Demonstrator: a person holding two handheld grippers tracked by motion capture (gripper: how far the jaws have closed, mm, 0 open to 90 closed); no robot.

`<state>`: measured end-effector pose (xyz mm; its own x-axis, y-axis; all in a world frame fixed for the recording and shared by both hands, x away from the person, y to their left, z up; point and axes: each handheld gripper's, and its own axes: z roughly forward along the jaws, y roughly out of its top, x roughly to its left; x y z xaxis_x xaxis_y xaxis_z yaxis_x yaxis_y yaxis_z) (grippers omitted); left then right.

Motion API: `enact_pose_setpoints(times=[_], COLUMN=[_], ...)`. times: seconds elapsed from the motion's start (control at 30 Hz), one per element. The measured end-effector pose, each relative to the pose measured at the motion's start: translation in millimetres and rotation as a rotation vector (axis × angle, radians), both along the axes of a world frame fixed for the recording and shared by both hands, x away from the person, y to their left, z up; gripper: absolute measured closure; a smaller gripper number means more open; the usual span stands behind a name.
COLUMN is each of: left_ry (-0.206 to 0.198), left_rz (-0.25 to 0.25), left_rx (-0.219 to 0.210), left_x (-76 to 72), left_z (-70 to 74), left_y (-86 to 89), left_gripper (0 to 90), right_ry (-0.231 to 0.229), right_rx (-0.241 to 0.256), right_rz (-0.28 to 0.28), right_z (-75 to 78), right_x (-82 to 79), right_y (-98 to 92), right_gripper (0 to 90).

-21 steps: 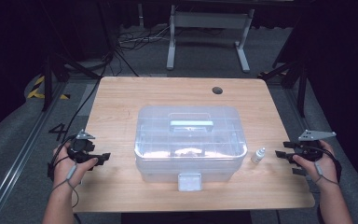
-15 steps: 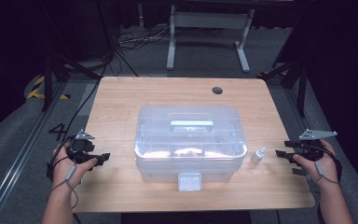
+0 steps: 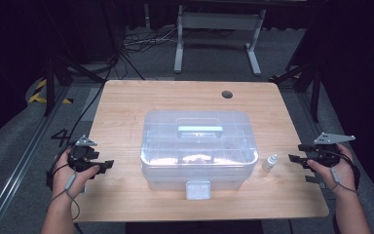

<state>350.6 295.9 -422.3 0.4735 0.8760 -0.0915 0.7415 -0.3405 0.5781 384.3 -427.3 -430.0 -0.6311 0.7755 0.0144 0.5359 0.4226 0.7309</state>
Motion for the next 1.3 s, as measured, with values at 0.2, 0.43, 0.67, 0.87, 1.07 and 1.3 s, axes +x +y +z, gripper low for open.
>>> enact_pose_setpoints(times=[0.2, 0.43, 0.67, 0.87, 1.07, 1.3], left_ry=[0.002, 0.005, -0.010, -0.021, -0.045, -0.063], left_rz=[-0.015, -0.032, -0.069, -0.093, -0.107, -0.125], left_rx=[0.002, -0.010, -0.043, -0.041, -0.058, -0.078], left_x=[-1.2, -3.6, -10.0, -12.4, -14.5, -24.1], left_z=[3.5, 9.6, 22.6, 26.0, 29.5, 38.7], left_y=[-2.8, -7.1, -12.8, -15.1, -14.2, -15.9], left_gripper=[33.7, 34.7, 37.6, 38.3, 38.5, 37.0], right_ry=[0.000, 0.007, 0.024, 0.025, 0.007, -0.027], right_rx=[-0.013, -0.065, -0.047, 0.010, 0.055, 0.070], right_rz=[0.012, 0.031, 0.063, 0.069, 0.092, 0.125], right_z=[5.0, 14.7, 18.1, 23.9, 32.2, 48.1], right_x=[-2.1, -4.9, -7.1, -9.7, -12.7, -14.2], right_y=[3.0, 11.3, 14.6, 15.2, 16.4, 28.5], right_gripper=[37.6, 35.9, 42.5, 45.0, 44.5, 43.2])
